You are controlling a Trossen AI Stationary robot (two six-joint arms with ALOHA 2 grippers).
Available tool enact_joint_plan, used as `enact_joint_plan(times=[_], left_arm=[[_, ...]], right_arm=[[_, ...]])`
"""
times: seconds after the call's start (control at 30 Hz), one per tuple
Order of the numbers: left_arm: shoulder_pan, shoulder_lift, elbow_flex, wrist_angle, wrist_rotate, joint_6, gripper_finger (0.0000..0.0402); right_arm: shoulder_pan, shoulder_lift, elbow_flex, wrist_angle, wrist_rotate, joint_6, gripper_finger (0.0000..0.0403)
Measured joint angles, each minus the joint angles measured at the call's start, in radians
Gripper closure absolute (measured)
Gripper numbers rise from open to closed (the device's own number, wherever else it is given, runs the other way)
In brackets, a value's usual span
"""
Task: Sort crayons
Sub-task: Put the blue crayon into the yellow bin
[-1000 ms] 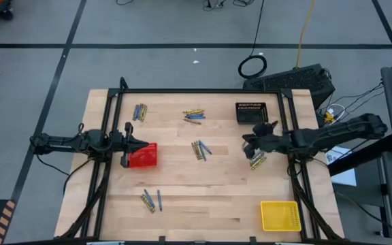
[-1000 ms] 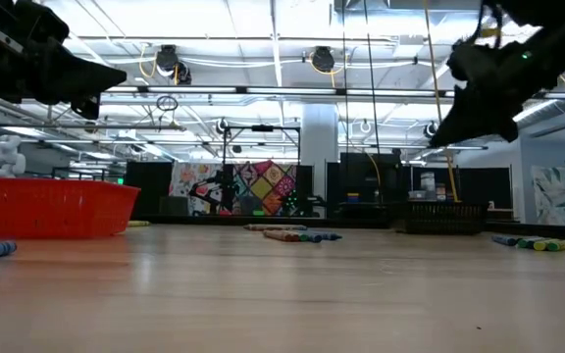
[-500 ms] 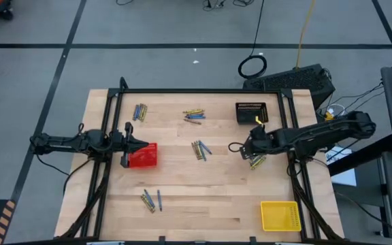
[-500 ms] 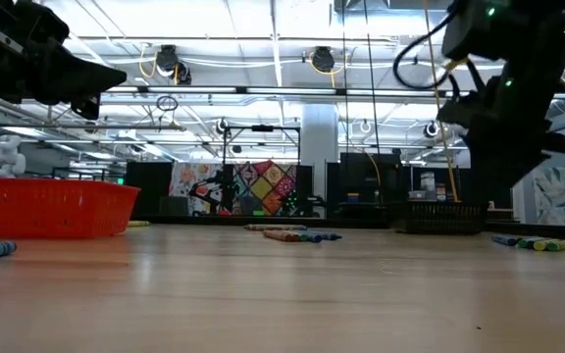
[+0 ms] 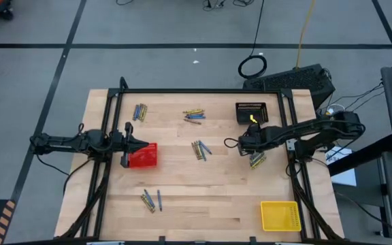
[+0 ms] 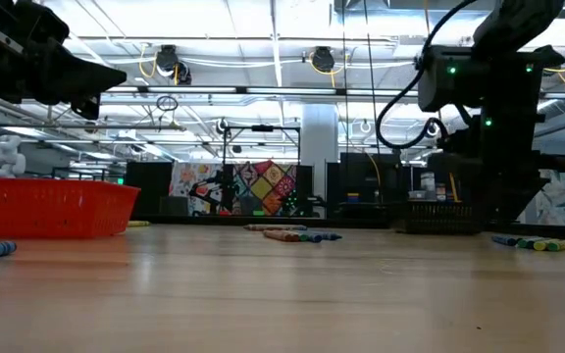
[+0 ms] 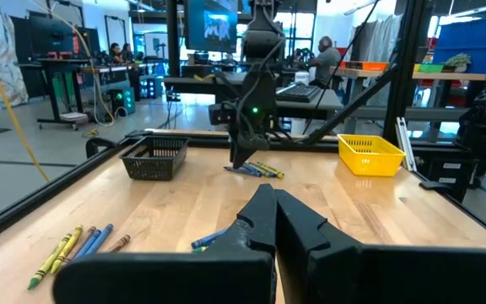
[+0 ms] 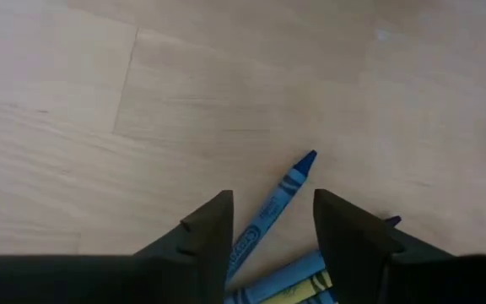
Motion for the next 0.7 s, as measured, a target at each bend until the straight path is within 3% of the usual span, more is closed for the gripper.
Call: enact_joint_plan(times=[0.53, 0.7], left_arm=[[0.0, 0.0, 0.0, -0.003, 0.0, 0.0, 0.0402], [0.0, 0.0, 0.0, -0.003, 0.0, 0.0, 0.0402]], right_arm=[[0.0, 0.099, 0.003, 0.093, -0.041, -0.058, 0.0325], [0.0, 0.1, 0.002, 0.115, -0.042, -0.087, 0.0365]])
